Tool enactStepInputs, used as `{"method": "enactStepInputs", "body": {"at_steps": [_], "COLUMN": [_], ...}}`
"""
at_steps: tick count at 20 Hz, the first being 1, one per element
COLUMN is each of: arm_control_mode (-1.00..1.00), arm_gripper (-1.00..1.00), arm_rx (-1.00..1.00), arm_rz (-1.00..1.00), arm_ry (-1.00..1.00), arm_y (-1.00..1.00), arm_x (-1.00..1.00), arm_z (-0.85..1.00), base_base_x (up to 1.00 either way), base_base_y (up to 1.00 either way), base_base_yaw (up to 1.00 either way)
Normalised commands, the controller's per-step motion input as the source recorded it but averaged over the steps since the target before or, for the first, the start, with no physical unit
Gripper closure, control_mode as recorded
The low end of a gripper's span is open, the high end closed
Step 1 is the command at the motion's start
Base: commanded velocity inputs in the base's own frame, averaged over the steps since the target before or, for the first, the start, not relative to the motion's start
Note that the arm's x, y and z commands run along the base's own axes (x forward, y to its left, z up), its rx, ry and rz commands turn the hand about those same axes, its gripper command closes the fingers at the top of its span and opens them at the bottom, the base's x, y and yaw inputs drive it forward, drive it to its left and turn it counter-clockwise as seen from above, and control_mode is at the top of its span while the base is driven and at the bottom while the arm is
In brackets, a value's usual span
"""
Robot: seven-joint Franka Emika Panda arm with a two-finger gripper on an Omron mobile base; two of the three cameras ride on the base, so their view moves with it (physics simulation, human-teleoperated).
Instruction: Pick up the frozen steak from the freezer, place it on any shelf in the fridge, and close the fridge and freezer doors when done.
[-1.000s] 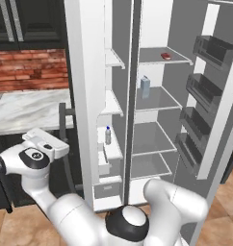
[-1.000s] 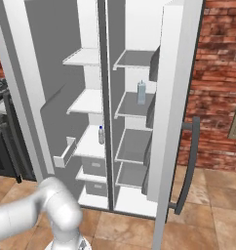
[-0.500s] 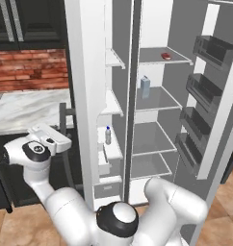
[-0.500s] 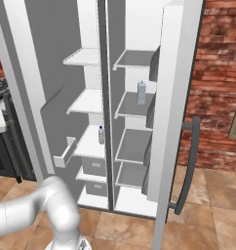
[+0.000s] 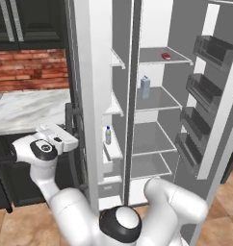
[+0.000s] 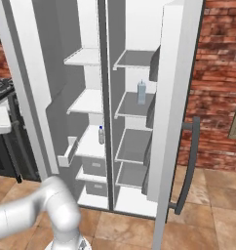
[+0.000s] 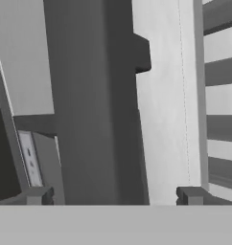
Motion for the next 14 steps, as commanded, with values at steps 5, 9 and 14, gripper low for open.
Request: {"method": "enactStepInputs", "body": {"at_steps": [5,9,14], "arm_control_mode": [-1.00,-1.00,-1.00], "arm_gripper": [-1.00,-1.00,-1.00], "arm_rx": [0.02,0.02,0.00], "arm_rz": [-0.05,-0.09,-0.10], "arm_ry": [0.00,0.00,0.00], "arm_y": [-1.00,-1.00,-0.97], "arm_x": [0.29,0.26,0.33], "arm_z": [0.00,0.00,0.00], "base_base_x": [0.00,0.00,0.00], "base_base_y": [0.00,0.00,0.00], "base_base_yaw": [0.00,0.00,0.00]}}
